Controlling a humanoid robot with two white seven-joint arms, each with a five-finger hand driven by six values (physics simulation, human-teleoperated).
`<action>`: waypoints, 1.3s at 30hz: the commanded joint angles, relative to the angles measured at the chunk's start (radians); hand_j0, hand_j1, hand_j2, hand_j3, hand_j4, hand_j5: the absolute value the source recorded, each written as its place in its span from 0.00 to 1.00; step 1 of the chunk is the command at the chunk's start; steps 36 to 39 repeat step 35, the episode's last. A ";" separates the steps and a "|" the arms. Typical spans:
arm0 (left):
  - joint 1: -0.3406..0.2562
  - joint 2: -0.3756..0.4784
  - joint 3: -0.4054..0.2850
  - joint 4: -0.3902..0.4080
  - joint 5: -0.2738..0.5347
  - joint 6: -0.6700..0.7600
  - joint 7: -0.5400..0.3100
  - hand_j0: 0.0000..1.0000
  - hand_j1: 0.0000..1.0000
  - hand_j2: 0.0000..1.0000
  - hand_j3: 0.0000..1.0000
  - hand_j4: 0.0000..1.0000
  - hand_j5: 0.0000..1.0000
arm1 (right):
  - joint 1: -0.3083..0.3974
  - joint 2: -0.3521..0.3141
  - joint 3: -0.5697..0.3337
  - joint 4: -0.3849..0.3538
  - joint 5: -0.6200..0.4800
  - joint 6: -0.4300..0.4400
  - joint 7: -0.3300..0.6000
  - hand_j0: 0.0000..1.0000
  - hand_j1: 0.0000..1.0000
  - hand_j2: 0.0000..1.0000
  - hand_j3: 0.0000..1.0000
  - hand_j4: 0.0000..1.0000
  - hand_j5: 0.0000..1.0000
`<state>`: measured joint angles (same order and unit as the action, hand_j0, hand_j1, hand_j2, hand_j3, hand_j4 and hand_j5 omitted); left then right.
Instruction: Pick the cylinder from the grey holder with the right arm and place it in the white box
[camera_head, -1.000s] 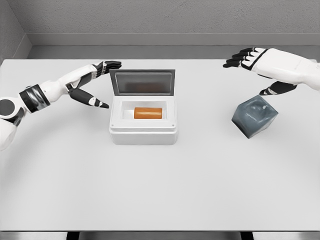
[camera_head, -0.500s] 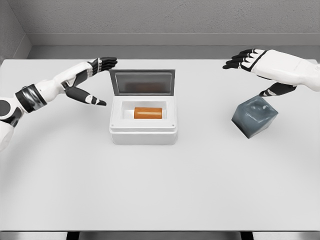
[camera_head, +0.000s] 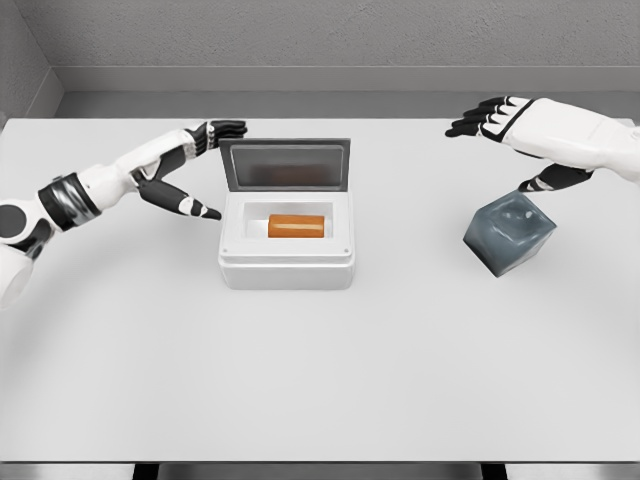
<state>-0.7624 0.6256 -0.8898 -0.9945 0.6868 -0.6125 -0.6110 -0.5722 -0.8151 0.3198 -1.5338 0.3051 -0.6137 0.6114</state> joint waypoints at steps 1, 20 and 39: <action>0.002 0.009 0.003 -0.026 0.008 0.002 0.000 1.00 1.00 1.00 1.00 1.00 1.00 | 0.000 -0.001 0.010 0.000 -0.006 0.003 -0.001 1.00 1.00 1.00 1.00 1.00 1.00; 0.028 0.048 0.006 -0.079 0.025 0.002 0.000 1.00 1.00 1.00 1.00 1.00 1.00 | 0.000 0.001 0.010 0.000 -0.004 0.003 -0.001 1.00 1.00 1.00 1.00 1.00 1.00; 0.028 0.094 0.009 -0.041 0.023 0.002 0.000 1.00 1.00 1.00 1.00 1.00 1.00 | 0.003 -0.001 0.016 0.000 -0.004 0.003 -0.001 1.00 1.00 1.00 1.00 1.00 1.00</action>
